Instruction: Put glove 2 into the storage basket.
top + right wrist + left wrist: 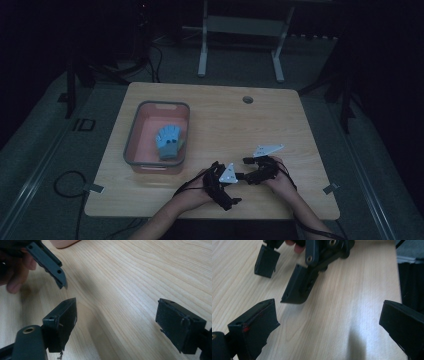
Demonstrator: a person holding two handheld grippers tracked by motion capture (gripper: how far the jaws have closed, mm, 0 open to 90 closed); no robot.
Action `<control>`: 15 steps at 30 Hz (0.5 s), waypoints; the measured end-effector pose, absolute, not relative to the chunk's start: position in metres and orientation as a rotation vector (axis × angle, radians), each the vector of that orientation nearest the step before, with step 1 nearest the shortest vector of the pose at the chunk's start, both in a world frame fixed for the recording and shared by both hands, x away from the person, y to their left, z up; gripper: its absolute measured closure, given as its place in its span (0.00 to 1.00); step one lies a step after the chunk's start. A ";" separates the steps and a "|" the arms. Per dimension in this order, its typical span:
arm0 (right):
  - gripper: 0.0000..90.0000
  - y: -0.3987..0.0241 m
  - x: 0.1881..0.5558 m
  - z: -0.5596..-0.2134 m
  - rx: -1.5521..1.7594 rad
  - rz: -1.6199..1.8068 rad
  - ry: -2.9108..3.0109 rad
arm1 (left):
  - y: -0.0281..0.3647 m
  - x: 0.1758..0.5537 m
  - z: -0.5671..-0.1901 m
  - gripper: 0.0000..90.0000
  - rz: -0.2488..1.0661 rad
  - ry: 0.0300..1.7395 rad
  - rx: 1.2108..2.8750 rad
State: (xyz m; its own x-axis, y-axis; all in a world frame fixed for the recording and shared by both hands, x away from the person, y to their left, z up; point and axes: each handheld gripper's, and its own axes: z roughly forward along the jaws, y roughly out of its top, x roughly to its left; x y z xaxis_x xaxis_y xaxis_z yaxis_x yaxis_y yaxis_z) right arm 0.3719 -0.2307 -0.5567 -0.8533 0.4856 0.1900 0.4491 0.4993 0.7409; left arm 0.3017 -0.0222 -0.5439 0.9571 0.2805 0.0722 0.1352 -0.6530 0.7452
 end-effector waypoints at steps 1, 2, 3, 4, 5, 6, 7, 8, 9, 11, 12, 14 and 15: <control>0.19 -0.231 0.372 -0.557 0.838 1.304 2.684 | -0.022 0.302 -0.546 0.02 0.235 0.295 2.291; 0.19 -0.231 0.371 -0.558 0.835 1.298 2.683 | -0.022 0.302 -0.546 0.02 0.235 0.297 2.290; 0.19 -0.231 0.371 -0.558 0.832 1.297 2.680 | -0.022 0.302 -0.547 0.02 0.233 0.302 2.287; 0.19 -0.231 0.370 -0.560 0.837 1.302 2.678 | -0.021 0.302 -0.548 0.02 0.238 0.305 2.287; 0.19 -0.231 0.370 -0.560 0.837 1.302 2.678 | -0.021 0.302 -0.548 0.02 0.246 0.307 2.285; 0.19 -0.231 0.369 -0.562 0.839 1.304 2.679 | -0.021 0.301 -0.549 0.02 0.243 0.309 2.278; 0.19 -0.231 0.369 -0.562 0.839 1.304 2.679 | -0.020 0.301 -0.549 0.02 0.237 0.313 2.269; 0.19 -0.232 0.369 -0.563 0.835 1.293 2.682 | -0.020 0.301 -0.549 0.02 0.235 0.316 2.266; 0.19 -0.233 0.369 -0.563 0.834 1.292 2.684 | -0.020 0.300 -0.549 0.02 0.240 0.317 2.267; 0.19 -0.236 0.368 -0.563 0.838 1.314 2.671 | -0.018 0.299 -0.548 0.02 0.237 0.323 2.261; 0.19 -0.238 0.368 -0.563 0.843 1.295 2.669 | -0.017 0.299 -0.548 0.02 0.239 0.324 2.254; 0.19 -0.239 0.368 -0.563 0.847 1.298 2.664 | -0.015 0.298 -0.548 0.02 0.237 0.335 2.244; 0.19 -0.241 0.368 -0.562 0.857 1.311 2.657 | -0.014 0.298 -0.549 0.02 0.235 0.339 2.247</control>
